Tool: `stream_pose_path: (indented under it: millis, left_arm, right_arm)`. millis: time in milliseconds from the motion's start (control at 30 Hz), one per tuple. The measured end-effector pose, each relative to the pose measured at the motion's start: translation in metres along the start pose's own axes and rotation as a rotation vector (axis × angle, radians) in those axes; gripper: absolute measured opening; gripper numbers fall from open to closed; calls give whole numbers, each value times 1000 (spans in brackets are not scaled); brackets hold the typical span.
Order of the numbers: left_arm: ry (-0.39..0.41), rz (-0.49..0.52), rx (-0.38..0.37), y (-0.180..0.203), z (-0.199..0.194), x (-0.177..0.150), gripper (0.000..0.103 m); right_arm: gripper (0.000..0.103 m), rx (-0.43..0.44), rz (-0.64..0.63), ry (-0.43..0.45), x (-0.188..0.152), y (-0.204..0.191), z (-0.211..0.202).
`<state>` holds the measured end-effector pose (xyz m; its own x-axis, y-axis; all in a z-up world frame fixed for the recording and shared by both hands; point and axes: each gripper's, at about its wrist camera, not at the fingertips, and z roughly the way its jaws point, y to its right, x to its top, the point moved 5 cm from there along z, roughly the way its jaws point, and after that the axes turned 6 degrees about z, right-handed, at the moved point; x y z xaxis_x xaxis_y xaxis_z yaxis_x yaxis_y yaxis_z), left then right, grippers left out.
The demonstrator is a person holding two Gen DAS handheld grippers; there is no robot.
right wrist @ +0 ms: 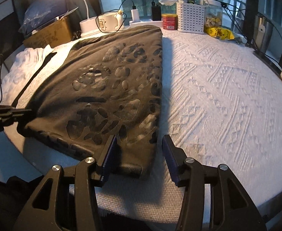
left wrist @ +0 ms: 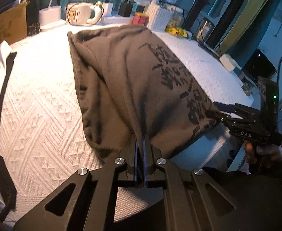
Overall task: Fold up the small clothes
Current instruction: 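Pinch the shirt edge with the left gripper and pull it straight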
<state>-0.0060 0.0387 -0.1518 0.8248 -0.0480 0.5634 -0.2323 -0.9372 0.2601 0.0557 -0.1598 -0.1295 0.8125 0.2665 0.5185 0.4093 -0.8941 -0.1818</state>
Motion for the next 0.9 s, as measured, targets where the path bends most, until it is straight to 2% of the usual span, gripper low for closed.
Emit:
stream_pose_path:
  millis: [233,467,500,567,633,667,767,900]
  left_arm:
    - [-3,31,18,4,1,-6,8]
    - [30,40,33,7,1,-8,12]
    - [32,39,31,7,0,-8,17]
    - [31,47,17,12,0,-9,25]
    - [20,73,40,20,-1,-9,25]
    - [22,82,38,22,-2,-10,25]
    - [15,69,27,24,-3,-14,8]
    - [-1,82,18,28,-1,-23,5]
  right_arm:
    - [51,-8,14,21,-6,1,-4]
    - [50,15,18,37,-13,0,-9]
    - [46,8,2,42,-14,-1,-10]
    - [27,17,-22,44,-17,-5,-11]
    - [12,4,-27,49,-20,-7,-14]
    - [10,-13,-41,52,-21,-8,-16]
    - [8,-32,-53,49,-27,-6,-24]
    - [8,-40,-58,37,-35,-3,-34]
